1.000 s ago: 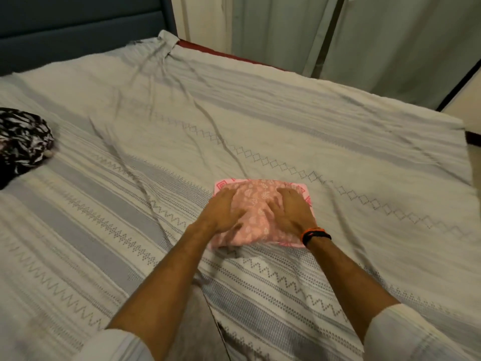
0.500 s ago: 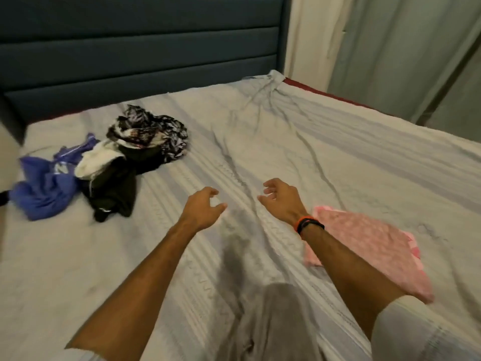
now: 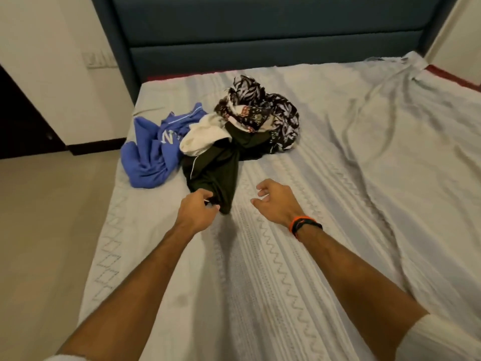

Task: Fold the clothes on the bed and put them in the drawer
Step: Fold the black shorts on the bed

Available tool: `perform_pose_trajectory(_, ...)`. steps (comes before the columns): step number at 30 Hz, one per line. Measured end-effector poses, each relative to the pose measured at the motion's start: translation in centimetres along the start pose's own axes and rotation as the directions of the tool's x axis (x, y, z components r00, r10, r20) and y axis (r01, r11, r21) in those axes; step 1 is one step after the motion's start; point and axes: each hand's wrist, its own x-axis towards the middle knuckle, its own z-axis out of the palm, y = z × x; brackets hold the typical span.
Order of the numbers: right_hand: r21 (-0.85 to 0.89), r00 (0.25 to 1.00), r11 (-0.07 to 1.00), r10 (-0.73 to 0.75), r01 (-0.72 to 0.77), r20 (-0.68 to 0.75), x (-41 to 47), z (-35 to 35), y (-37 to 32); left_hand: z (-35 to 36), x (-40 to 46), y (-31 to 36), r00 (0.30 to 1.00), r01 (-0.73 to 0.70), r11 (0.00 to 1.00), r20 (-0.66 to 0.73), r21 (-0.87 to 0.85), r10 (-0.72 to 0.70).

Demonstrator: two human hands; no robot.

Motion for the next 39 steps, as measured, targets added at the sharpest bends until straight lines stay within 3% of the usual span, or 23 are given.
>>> perform_pose_trajectory(8, -0.065, 0.998, 0.998, -0.005, 0.008, 0.058, 7.3, 7.3, -1.7, 1.5, 5.4, -4.3, 0.996, -0.057, 0.991, -0.062, 0.12, 0.065)
perform_pose_trajectory(14, -0.039, 0.999, 0.999, 0.003, -0.002, 0.039, 8.3, 9.6, -2.7, 1.8, 5.6, -5.3, 0.992, -0.063, 0.997, -0.103, 0.037, 0.067)
perform_pose_trajectory(17, 0.049, 0.992, 0.999, -0.01, 0.004, 0.122, 7.1, 9.2, -3.4, 1.1, 5.0, -5.3, 0.993, -0.048, 0.999, -0.106, 0.024, 0.05)
perform_pose_trajectory(19, 0.21, 0.991, 0.977, -0.006, -0.022, 0.134, 6.0, 8.5, -4.3, 0.7, 4.5, -5.3, 0.993, -0.048, 0.997, -0.1, 0.065, 0.054)
perform_pose_trajectory(23, 0.534, 0.964, 0.845, -0.136, -0.008, 0.23, 2.6, 5.3, -6.4, -0.8, 2.1, -4.2, 0.985, -0.055, 0.996, -0.161, 0.064, 0.064)
perform_pose_trajectory(28, 0.477, 0.827, 0.875, -0.326, 0.081, 0.459, -2.6, 1.1, -7.2, -2.8, -1.6, -2.2, 0.961, -0.239, 0.966, -0.115, 0.101, 0.25)
perform_pose_trajectory(31, 0.427, 0.838, 0.902, -0.283, 0.067, 0.467, -5.3, -0.4, -7.5, -3.2, -4.4, 0.4, 0.982, -0.133, 0.973, -0.111, 0.189, 0.156)
perform_pose_trajectory(33, 0.372, 0.895, 0.928, -0.164, -0.003, 0.416, -6.2, -0.7, -7.1, -3.8, -5.9, 1.7, 0.98, -0.062, 0.991, -0.182, 0.118, 0.083)
perform_pose_trajectory(36, 0.274, 0.96, 0.962, -0.081, 0.005, 0.267, -7.2, -0.8, -6.1, -6.1, -8.3, 3.6, 0.958, -0.125, 0.979, -0.275, -0.158, 0.078)
perform_pose_trajectory(38, 0.225, 0.967, 0.968, -0.154, 0.107, 0.203, -8.6, -1.0, -6.9, -7.7, -10.9, 6.1, 0.965, -0.115, 0.897, -0.262, -0.427, -0.001)
perform_pose_trajectory(39, 0.163, 0.966, 0.973, -0.192, 0.164, 0.172, -8.9, -0.8, -7.5, -8.1, -11.9, 7.4, 0.968, -0.076, 0.79, -0.235, -0.608, -0.088)
